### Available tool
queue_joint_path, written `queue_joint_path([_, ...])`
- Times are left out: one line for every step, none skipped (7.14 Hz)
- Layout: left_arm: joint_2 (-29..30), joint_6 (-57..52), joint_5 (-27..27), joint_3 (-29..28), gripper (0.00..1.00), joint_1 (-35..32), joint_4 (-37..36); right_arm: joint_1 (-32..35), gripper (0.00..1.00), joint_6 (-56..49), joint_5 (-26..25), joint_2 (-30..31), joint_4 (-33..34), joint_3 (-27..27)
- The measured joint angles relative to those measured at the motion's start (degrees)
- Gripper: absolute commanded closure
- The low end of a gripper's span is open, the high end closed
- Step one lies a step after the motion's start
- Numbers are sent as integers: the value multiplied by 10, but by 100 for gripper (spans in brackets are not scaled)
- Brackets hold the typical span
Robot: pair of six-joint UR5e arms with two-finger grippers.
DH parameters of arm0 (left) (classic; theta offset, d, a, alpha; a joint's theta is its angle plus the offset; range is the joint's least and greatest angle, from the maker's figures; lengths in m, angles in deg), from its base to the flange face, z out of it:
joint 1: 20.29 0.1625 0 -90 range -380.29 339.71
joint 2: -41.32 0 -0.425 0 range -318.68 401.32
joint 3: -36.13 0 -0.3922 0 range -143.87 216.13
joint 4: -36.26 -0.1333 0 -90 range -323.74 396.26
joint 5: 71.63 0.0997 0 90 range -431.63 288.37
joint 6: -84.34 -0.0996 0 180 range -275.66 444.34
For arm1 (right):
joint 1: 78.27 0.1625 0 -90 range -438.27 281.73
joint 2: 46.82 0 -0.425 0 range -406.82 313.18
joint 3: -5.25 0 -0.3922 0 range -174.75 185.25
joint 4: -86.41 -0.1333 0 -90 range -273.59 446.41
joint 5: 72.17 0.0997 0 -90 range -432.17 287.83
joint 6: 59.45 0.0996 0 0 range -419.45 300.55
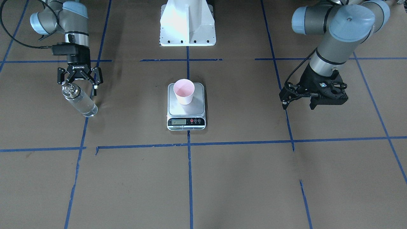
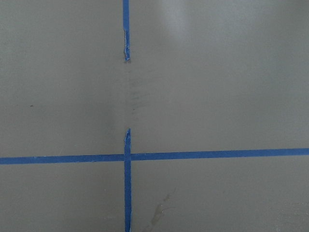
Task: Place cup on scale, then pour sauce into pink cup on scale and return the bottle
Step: 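Reach the right gripper to the glass sauce bottle while the left arm withdraws, then close the right gripper around the glass bottle and lift it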
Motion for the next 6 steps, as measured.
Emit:
queue_joint_path([0, 0, 1, 1, 0, 0, -1, -1, 2, 0, -10, -2, -5, 9])
queue_joint_path([0, 1, 2, 3, 0, 0, -2, -3, 2, 0, -16, -8, -7, 18])
queue_joint_path([-1, 1, 2, 5, 0, 0, -2, -3, 2, -1, -19, -16, -8, 26])
queue_joint_path([-1, 2, 2, 6, 0, 0, -2, -3, 2, -3, -20, -22, -9, 35])
queue_joint_path([-1, 3, 2, 8, 0, 0, -3, -3, 2, -4, -20, -25, -9, 42])
queue_joint_path([-1, 4, 2, 9, 0, 0, -5, -3, 2, -6, -20, -26, -9, 46])
